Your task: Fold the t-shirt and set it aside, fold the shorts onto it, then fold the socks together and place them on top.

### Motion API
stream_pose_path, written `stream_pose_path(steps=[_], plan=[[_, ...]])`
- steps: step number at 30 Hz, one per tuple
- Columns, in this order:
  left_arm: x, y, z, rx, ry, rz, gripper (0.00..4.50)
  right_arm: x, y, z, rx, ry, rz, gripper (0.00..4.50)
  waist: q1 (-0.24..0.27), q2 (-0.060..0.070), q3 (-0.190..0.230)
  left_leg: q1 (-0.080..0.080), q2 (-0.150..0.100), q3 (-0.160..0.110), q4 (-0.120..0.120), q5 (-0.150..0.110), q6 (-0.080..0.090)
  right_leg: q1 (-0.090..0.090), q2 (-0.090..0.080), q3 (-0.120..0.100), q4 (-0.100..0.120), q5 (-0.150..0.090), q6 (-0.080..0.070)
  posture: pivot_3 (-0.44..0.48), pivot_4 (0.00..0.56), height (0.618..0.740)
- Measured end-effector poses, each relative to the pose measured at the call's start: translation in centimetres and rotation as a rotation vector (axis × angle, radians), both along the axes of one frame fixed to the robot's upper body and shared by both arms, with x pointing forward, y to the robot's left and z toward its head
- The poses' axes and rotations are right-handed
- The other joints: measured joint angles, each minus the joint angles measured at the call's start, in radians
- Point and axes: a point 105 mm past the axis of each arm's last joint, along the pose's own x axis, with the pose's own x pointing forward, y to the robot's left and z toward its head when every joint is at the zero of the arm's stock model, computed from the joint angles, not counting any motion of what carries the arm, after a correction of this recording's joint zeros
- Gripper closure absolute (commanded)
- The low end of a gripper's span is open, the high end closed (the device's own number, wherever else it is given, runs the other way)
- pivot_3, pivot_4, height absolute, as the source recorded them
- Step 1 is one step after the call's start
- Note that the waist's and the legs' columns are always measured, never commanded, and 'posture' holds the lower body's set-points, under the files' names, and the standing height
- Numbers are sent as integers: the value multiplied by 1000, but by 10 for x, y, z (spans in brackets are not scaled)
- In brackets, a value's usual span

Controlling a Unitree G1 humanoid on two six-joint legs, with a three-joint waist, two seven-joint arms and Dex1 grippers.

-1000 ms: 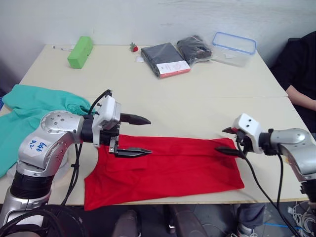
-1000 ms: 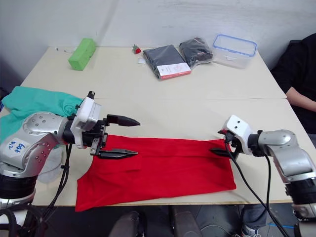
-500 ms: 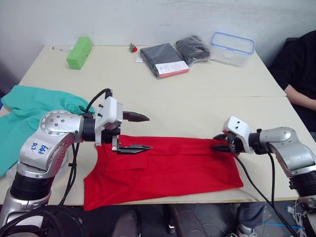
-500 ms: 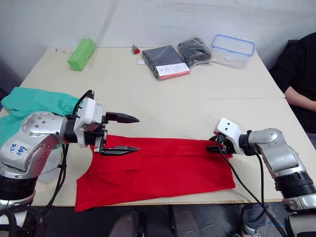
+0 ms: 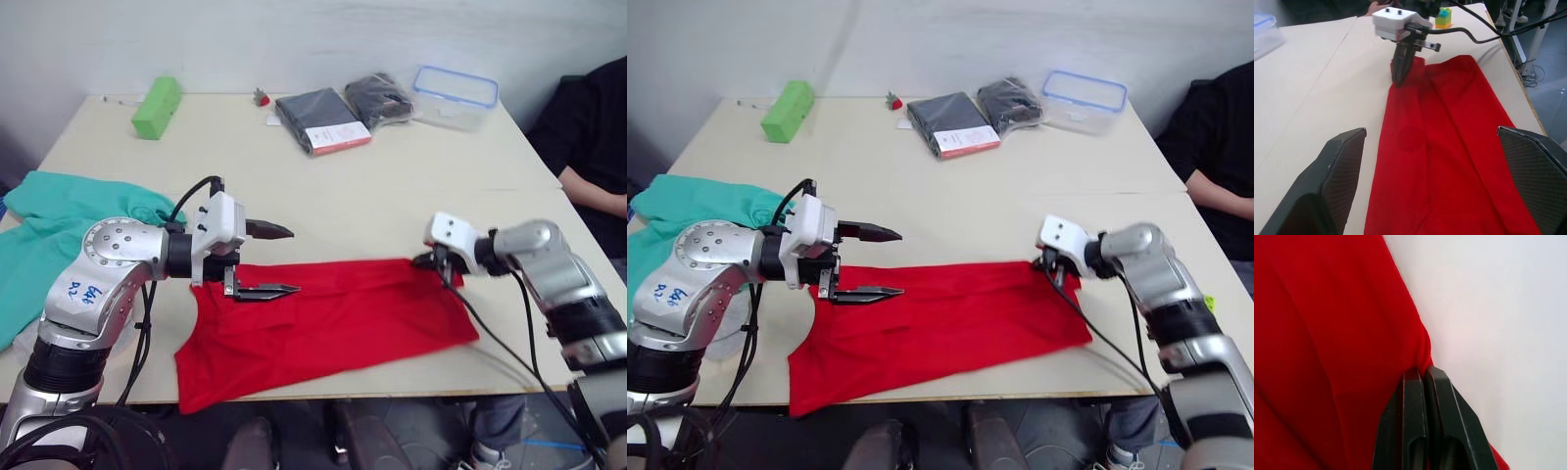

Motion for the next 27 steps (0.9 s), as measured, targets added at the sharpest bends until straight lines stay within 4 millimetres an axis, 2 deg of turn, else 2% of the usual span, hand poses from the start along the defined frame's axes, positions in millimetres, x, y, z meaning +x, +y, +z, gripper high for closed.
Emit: stream_pose_path(steps=[3, 5, 7, 9, 12, 15, 18, 23, 24, 27], plan=[[1, -1, -1, 1, -9, 5, 0, 28, 16, 26, -29, -126, 9, 4485, -11, 1, 1, 0, 0, 0, 0, 0, -1, -2, 0, 0, 2, 1, -1, 0, 150, 740], [2, -2, -3, 3, -13, 13, 0, 40, 27, 36, -53, -189, 26, 4485, -11, 1, 1, -2, 0, 0, -1, 0, -3, -5, 0, 0, 5, 0, -2, 0, 150, 740], [3, -1, -4, 5, -16, 27, 0, 47, 38, 33, -65, -209, 37, 4485, -10, 1, 1, -4, 1, 0, -1, 1, -5, -8, 0, 0, 6, -1, -4, 0, 150, 740], [5, 0, -4, 9, -22, 40, 0, 49, 44, 20, -90, -200, 53, 4485, -9, 1, 1, -7, 1, 0, -2, 3, -8, -12, 0, 0, 6, -2, -4, 0, 150, 740], [7, 3, -7, 18, -18, 60, 0, 50, 43, 5, -117, -183, 42, 3888, -5, 2, 2, -9, 0, 1, -2, 3, -9, -13, 0, 0, 5, -2, -4, 0, 150, 740], [11, 9, -13, 33, 3, 95, 0, 55, 41, 12, -132, -216, 15, 2973, -6, 3, 2, -9, 0, 1, -1, 3, -8, -13, 0, 0, 5, -2, -4, 0, 150, 740], [15, 15, -18, 42, 21, 119, 0, 56, 39, 15, -124, -241, 11, 1871, -7, 3, 3, -8, 0, 1, -1, 3, -7, -13, 0, 0, 7, -2, -4, 0, 150, 740], [37, 43, -25, 63, 88, 221, 0, 50, 2, 42, 6, -299, -91, 172, -4, 5, 4, -8, 0, 0, -1, 3, -7, -13, 0, 0, 8, -2, -4, 0, 150, 740], [41, 45, -25, 65, 93, 226, 0, 46, -4, 44, 36, -298, -114, 79, -1, 5, 4, -8, 0, 0, -1, 3, -6, -13, 0, -1, 8, -2, -4, 0, 150, 740], [55, 60, -23, 97, 118, 259, 0, 14, -13, 36, 210, -218, -211, 79, 10, 4, 3, -9, 1, -2, -1, 3, -8, -13, 0, -2, 8, -2, -3, 0, 150, 740]])
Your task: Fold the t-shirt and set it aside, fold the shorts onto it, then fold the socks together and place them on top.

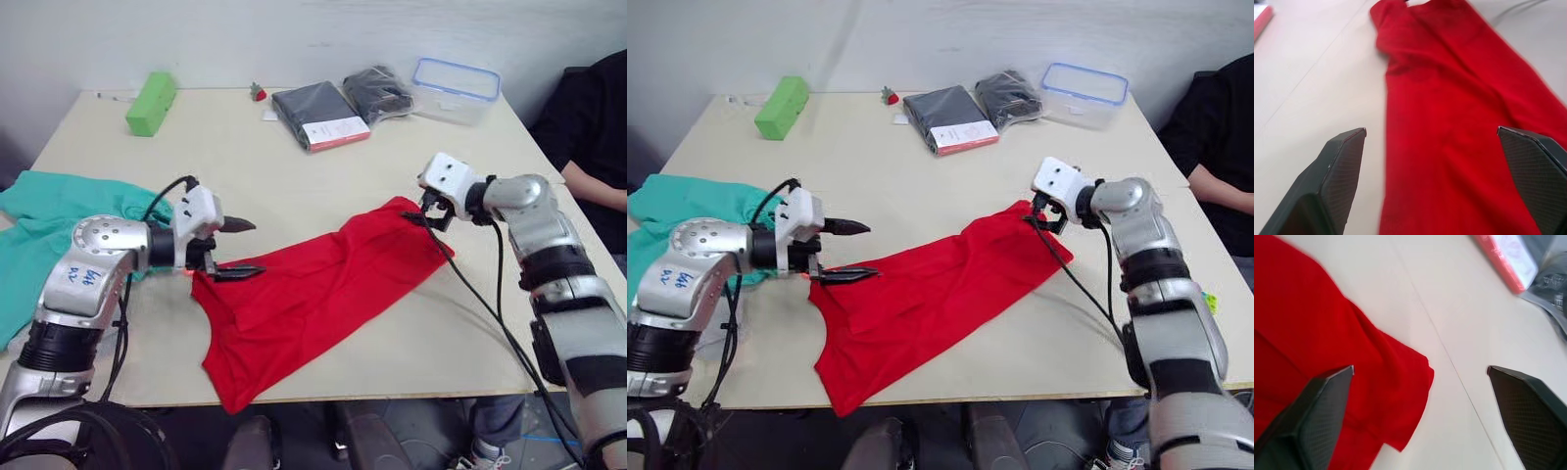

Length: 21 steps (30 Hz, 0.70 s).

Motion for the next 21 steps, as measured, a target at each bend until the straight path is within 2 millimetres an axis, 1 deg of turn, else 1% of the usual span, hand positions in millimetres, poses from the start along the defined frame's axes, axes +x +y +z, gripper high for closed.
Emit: stream_pose_path(steps=[2, 4, 5, 7, 9, 11, 13, 16, 19, 21], plan=[[5, 5, -2, 16, 22, 3, 0, -23, -3, -9, 87, 77, -60, 79, -2, 2, 1, 0, 0, 1, 0, 0, 0, 0, 0, 1, 0, 0, 0, 0, 150, 740], [7, 3, -7, 33, 45, -23, 0, -44, -6, -13, 144, 112, -125, 79, -3, 3, 2, 0, 0, 1, 0, 0, 0, 0, 0, 1, 0, 0, 0, 0, 150, 740], [10, 1, -10, 41, 60, -33, 0, -58, -11, -15, 169, 123, -173, 79, 1, 2, 2, 0, 0, 0, 0, -1, 1, 0, 0, 0, 0, 0, 0, 0, 150, 740], [14, 5, -21, 64, 93, -20, 0, -76, -16, -24, 208, 165, -255, 79, 2, 2, 2, 0, 0, 1, 0, -1, 1, 0, 0, 1, 1, 0, 0, 0, 150, 740], [18, 6, -31, 78, 119, -11, 0, -86, -21, -31, 273, 194, -353, 79, -3, 2, 2, 1, 0, 2, 1, -1, 2, 0, 0, 2, 1, 1, 1, 0, 150, 740], [26, 0, -37, 77, 139, -9, 0, -95, -24, -39, 379, 240, -465, 79, -3, 1, 1, 1, -1, 2, 1, 0, 3, 0, 0, 2, 1, 2, 1, 0, 150, 740], [30, -3, -43, 84, 151, -9, 0, -101, -18, -50, 426, 304, -502, 79, -7, 1, 1, 1, -1, 3, 1, 1, 4, 0, 0, 3, 1, 3, 1, 0, 150, 740], [34, -5, -52, 92, 170, -4, 0, -103, -8, -61, 509, 370, -542, 79, -16, 1, 1, 1, -1, 4, 1, 2, 5, 0, 0, 4, 1, 4, 1, 0, 150, 740], [36, -5, -62, 116, 194, 2, 0, -95, 7, -59, 593, 390, -559, 79, -18, 1, 1, 1, -1, 4, 1, 2, 5, -1, 1, 4, 1, 5, 1, 0, 150, 740], [37, -7, -64, 127, 188, -4, 0, -92, 14, -62, 647, 415, -575, 79, -13, 1, 1, 1, -1, 3, 0, 1, 4, -1, 1, 4, 1, 5, 1, 0, 150, 740]])
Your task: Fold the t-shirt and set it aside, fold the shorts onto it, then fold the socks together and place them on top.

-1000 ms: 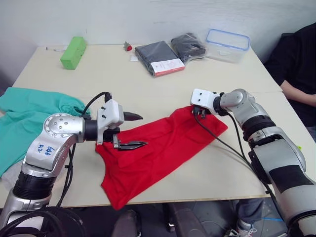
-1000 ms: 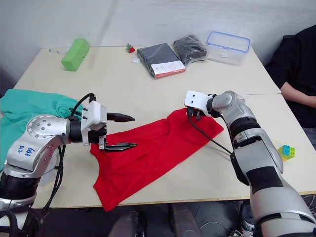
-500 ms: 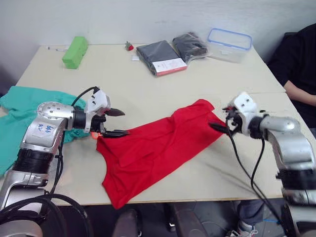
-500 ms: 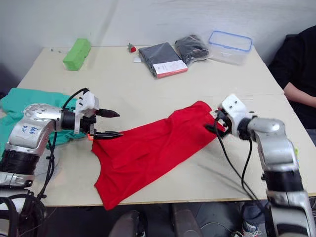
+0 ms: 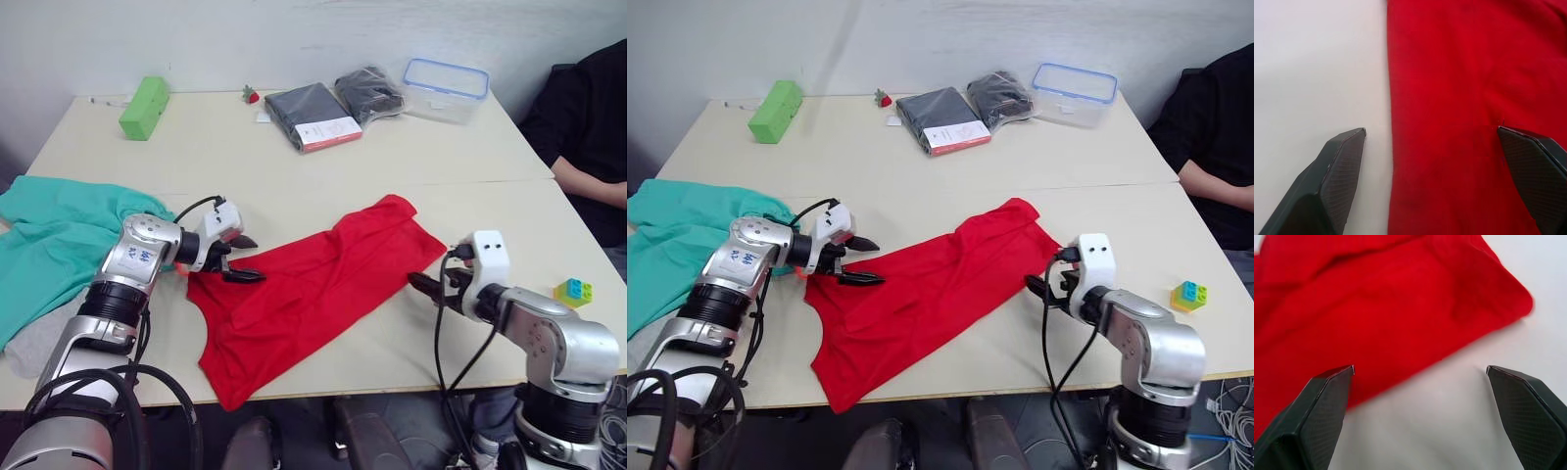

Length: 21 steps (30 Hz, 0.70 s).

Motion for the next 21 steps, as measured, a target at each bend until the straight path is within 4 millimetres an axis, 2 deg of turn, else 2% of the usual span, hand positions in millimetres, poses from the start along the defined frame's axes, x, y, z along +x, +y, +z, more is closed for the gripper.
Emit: stream_pose_path(steps=[3, 8, 14, 16, 21], plan=[[2, -1, 0, -1, -2, 2, 603, 3, 1, -1, 16, 7, -26, 652, 2, -1, 0, -1, 0, 0, 0, -1, 1, 0, 0, 0, -2, 0, 0, 0, 150, 740], [3, 0, 0, 2, -4, 6, 2074, 8, 3, -5, 27, 10, -58, 2242, -3, -3, -2, -1, 0, 0, 0, -2, 1, 0, 0, 0, -3, 0, 1, 0, 150, 740], [-1, -1, -3, 0, 16, -8, 3971, 13, 3, -8, 29, 8, -67, 4356, -4, -3, -2, 0, 0, 0, 0, -2, 0, 0, 0, 0, -2, 0, 1, 0, 150, 740], [-3, -1, -4, 0, 16, -17, 4476, 16, 6, -8, 25, 1, -50, 4500, -5, -3, -2, 0, 0, 0, 0, -2, 0, 0, 0, 0, -2, 0, 1, 0, 150, 740], [-15, 2, -8, -12, 31, -11, 4476, 32, 13, -5, 9, -8, 2, 4500, -16, -4, -2, 1, 0, 1, 0, -2, 1, 1, 0, 1, -2, 0, 1, 0, 150, 740]])
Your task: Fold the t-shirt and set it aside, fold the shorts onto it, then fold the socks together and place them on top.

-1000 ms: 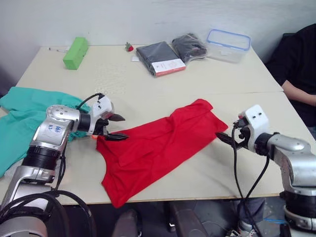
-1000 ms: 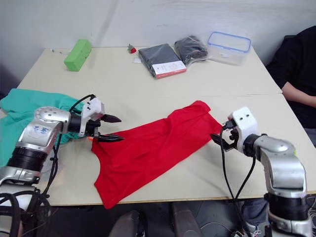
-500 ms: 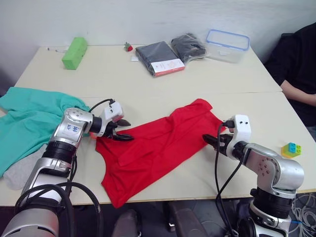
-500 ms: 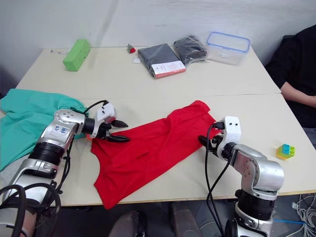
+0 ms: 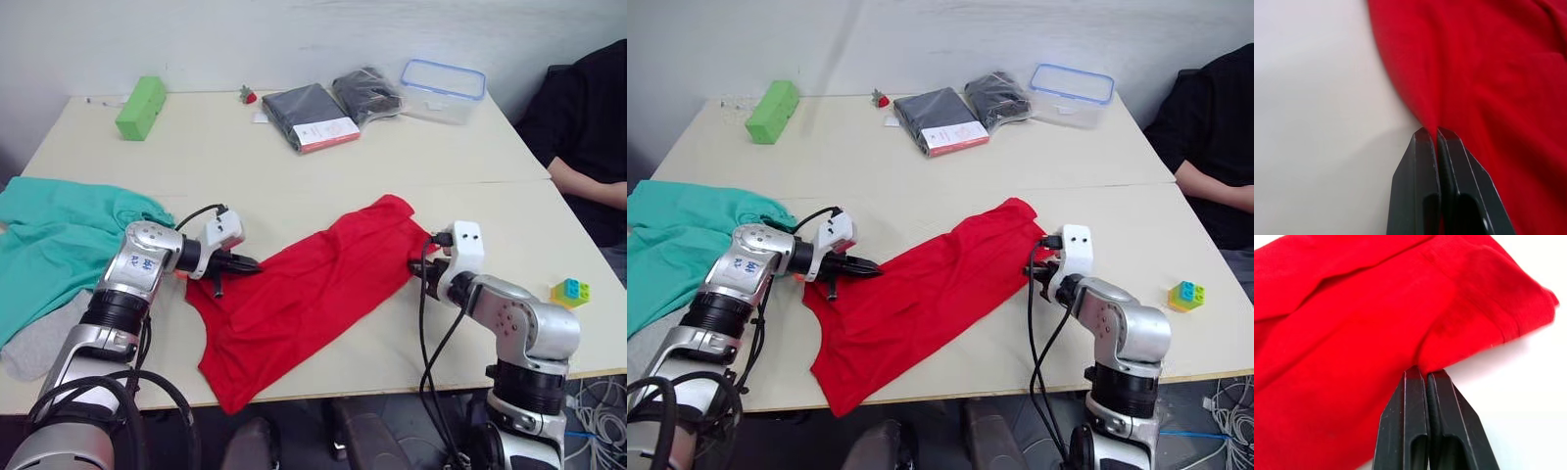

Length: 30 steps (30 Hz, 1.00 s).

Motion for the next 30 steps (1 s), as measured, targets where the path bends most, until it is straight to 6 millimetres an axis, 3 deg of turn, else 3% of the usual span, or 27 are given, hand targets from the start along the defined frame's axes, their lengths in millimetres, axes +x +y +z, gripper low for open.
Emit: stream_pose_path(steps=[9, 15, 24, 30], plan=[[-47, -8, -12, -31, 57, 29, 4476, 67, 16, 18, -128, -72, 122, 4500, -17, 0, 0, 1, 0, 0, -1, 0, 0, 0, 0, 1, -1, 0, 0, 0, 150, 740], [-70, -20, -17, -72, 75, 116, 4476, 100, 30, 27, -236, -122, 185, 4500, -15, 0, 0, 0, 0, 0, -3, 0, 0, 0, 0, 1, -3, 0, 0, 0, 150, 740], [-74, -37, -22, -165, 47, 399, 4476, 115, 35, 25, -361, -171, 231, 4500, -1, 0, 0, 2, -2, -1, -3, 2, 2, 4, -2, 1, -4, 2, 3, 0, 150, 740], [-67, -35, -21, -170, 36, 527, 4476, 114, 36, 23, -384, -174, 256, 4500, -11, 0, 0, 6, -4, -2, -3, 7, 3, 10, -2, 1, -6, 6, 4, 0, 150, 740]])
